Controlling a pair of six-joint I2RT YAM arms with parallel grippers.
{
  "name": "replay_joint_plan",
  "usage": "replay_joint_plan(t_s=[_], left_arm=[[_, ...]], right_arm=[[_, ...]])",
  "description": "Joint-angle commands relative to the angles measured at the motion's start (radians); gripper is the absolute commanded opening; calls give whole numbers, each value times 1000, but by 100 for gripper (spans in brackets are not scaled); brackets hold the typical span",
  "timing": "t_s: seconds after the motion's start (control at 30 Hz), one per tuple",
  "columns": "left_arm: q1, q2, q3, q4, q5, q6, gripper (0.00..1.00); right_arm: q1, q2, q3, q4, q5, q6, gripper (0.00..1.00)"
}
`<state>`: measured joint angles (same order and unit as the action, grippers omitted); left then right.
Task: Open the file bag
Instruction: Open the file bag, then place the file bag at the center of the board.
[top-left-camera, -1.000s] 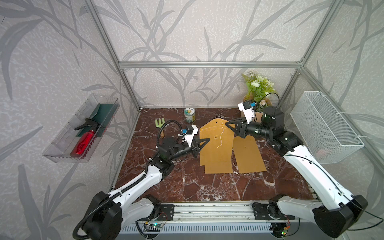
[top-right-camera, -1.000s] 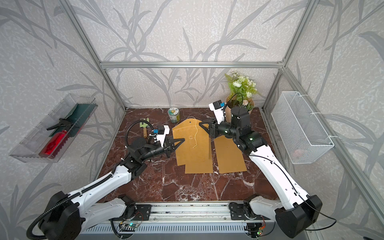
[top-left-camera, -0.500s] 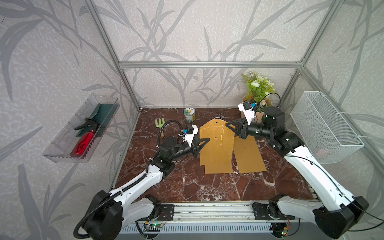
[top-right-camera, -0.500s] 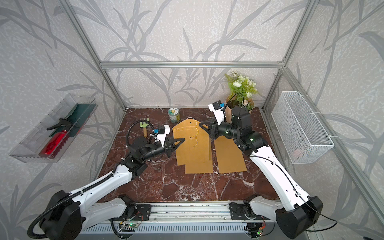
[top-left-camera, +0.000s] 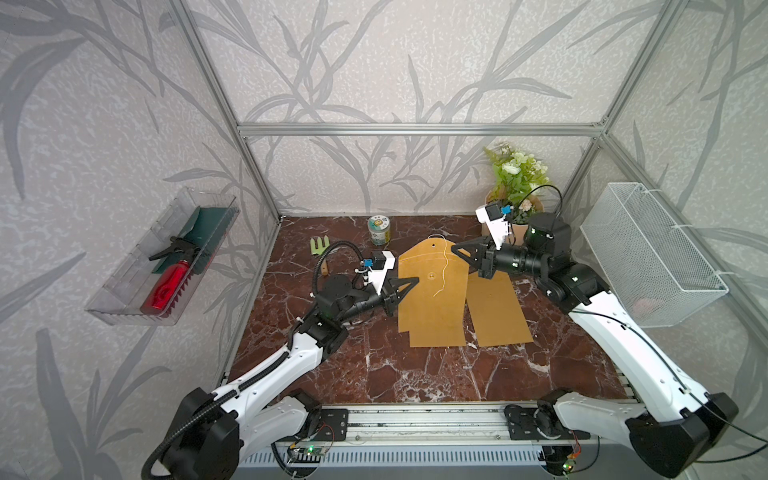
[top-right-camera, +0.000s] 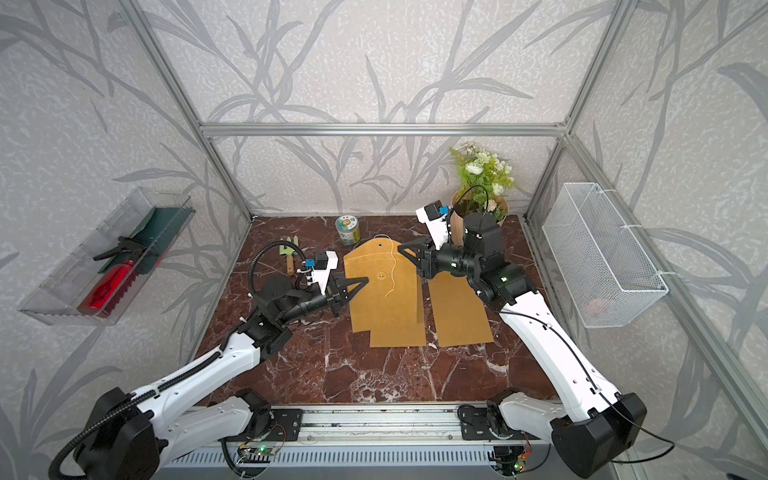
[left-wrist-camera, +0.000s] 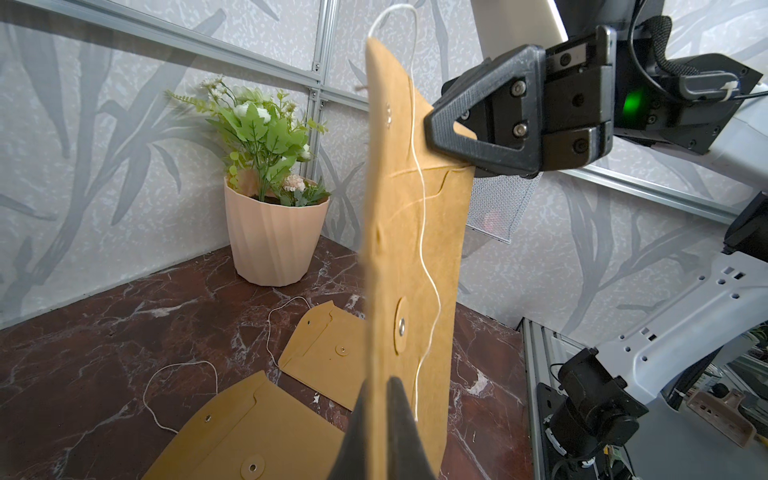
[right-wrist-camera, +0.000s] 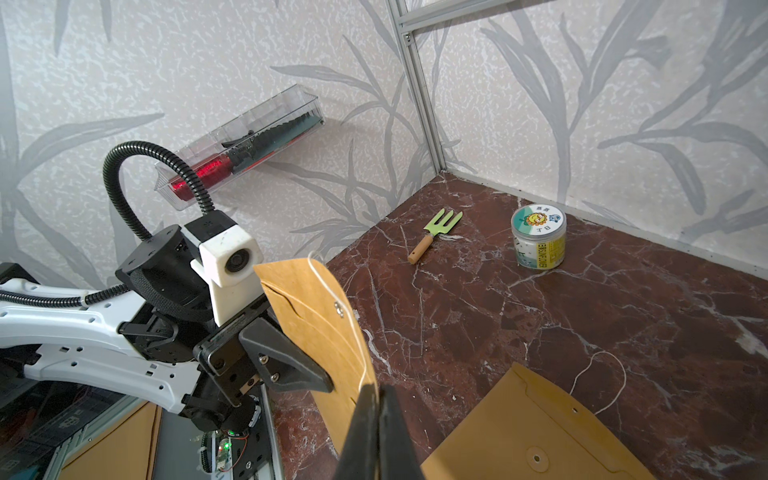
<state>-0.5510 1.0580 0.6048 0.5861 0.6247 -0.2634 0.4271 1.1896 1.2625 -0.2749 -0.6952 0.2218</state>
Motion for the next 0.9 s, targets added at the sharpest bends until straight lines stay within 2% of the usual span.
replay_joint_plan(t_s=[0.0,0.1,0.2,0.53,0.87], left_arm=[[-3,-37,33,4,-31,21,21],[0,-49,36,-10,-40,19,32],[3,-59,34,-20,-50,20,37],[10,-97,25,-33,-72,3,46],[21,-189,-33,-160,-199,19,51]], right_arm=[[-7,-8,33,-3,-9,-7,0],[-10,-2,34,-2,-9,-7,0],[-14,6,34,0,-13,-6,0],[-20,36,21,25,-22,4,0],[-24,92,-6,104,-33,47,0]])
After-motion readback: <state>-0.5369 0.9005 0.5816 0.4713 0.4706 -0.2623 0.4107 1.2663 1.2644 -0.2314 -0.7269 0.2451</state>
